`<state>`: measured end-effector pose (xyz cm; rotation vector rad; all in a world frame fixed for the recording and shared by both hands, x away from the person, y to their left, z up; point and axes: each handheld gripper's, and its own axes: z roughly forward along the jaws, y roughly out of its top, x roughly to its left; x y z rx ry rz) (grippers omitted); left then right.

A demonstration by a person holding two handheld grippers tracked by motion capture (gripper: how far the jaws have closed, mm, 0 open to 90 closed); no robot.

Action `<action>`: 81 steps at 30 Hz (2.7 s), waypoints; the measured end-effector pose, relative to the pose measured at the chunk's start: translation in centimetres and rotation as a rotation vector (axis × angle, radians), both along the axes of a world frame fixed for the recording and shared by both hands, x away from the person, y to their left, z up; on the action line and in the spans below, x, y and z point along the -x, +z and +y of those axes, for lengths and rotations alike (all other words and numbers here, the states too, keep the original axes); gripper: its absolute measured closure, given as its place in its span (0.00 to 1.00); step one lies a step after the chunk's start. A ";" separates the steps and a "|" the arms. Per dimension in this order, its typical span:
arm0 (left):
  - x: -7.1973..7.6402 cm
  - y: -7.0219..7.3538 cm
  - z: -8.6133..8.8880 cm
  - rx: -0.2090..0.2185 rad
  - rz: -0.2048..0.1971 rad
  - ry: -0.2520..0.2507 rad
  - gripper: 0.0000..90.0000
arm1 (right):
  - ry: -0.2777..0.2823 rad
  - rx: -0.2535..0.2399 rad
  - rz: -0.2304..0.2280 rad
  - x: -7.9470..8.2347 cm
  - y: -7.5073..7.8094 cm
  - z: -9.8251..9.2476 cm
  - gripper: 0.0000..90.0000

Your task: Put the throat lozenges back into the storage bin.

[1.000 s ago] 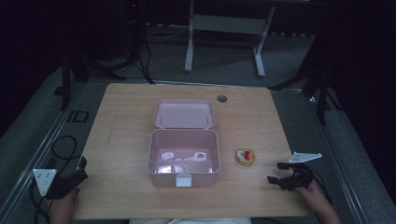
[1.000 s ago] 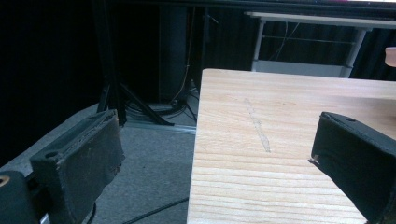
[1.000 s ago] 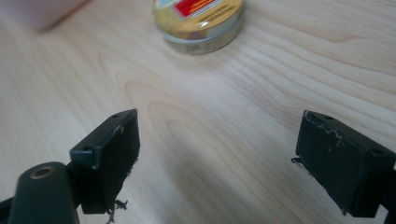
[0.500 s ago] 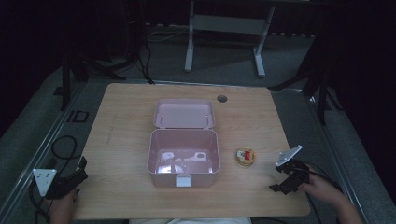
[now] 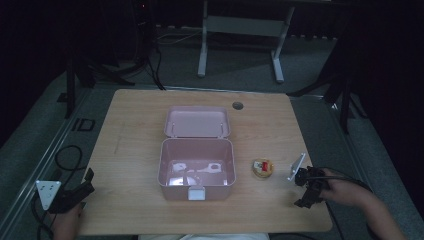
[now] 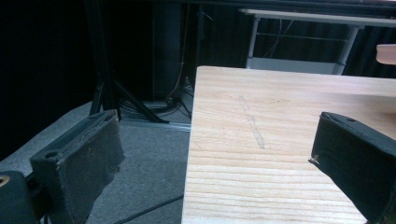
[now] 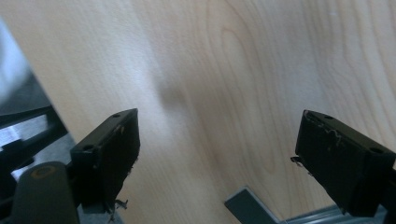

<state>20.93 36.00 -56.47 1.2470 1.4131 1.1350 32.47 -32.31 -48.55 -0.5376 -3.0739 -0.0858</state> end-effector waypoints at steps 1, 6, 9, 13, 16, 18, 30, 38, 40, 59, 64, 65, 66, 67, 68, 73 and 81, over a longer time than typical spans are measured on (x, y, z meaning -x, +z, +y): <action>0.0 0.0 0.0 0.002 -0.001 0.000 0.03 | 0.007 0.000 0.002 0.0 0.0 0.1 0.16; 0.0 0.0 0.0 0.005 -0.001 -0.001 0.03 | 0.055 0.013 -0.008 0.2 0.2 0.6 0.16; 0.0 0.0 0.0 0.005 -0.002 -0.001 0.03 | 0.085 0.027 -0.009 0.5 0.6 1.0 0.16; 0.0 0.0 0.0 0.004 -0.004 -0.001 0.03 | 0.118 0.018 -0.020 0.8 1.5 1.7 0.15; 0.0 0.0 0.0 0.005 -0.003 -0.004 0.03 | 0.152 0.028 -0.031 0.8 2.3 2.2 0.15; 0.0 0.0 0.0 0.005 -0.004 -0.005 0.03 | 0.161 0.026 -0.037 0.5 2.9 2.6 0.15; 0.0 0.0 0.1 0.009 -0.004 -0.008 0.03 | 0.145 0.071 -0.035 -3.1 5.6 4.9 0.13; 0.0 0.0 0.1 0.009 -0.006 -0.010 0.03 | 0.145 0.119 -0.089 -5.5 6.6 6.7 0.15; 0.0 0.0 0.1 0.010 -0.007 -0.011 0.03 | 0.151 0.123 -0.102 -6.0 6.7 7.3 0.15; 0.0 0.0 0.2 0.016 -0.008 -0.015 0.03 | 0.168 0.069 -0.113 -8.5 8.6 10.7 0.14; 0.0 0.0 0.2 0.017 -0.008 -0.016 0.03 | 0.173 0.056 -0.097 -8.6 8.3 11.0 0.14; 0.0 0.0 0.2 0.017 -0.007 -0.017 0.03 | 0.172 0.057 -0.095 -8.6 8.0 11.0 0.13; 0.0 0.0 0.2 0.016 -0.007 -0.017 0.03 | 0.174 0.053 -0.092 -8.7 7.8 11.0 0.13; 0.0 0.0 0.2 0.016 -0.007 -0.017 0.03 | 0.173 0.049 -0.091 -8.8 7.6 11.0 0.13; 0.0 0.0 0.2 0.016 -0.007 -0.017 0.03 | 0.166 0.047 -0.088 -8.8 7.3 11.0 0.13; 0.0 0.0 0.2 0.016 -0.008 -0.017 0.03 | 0.159 0.031 -0.062 -9.1 5.1 11.1 0.13; 0.0 0.0 0.2 0.013 -0.007 -0.018 0.03 | 0.146 0.027 -0.034 -9.6 0.8 11.1 0.13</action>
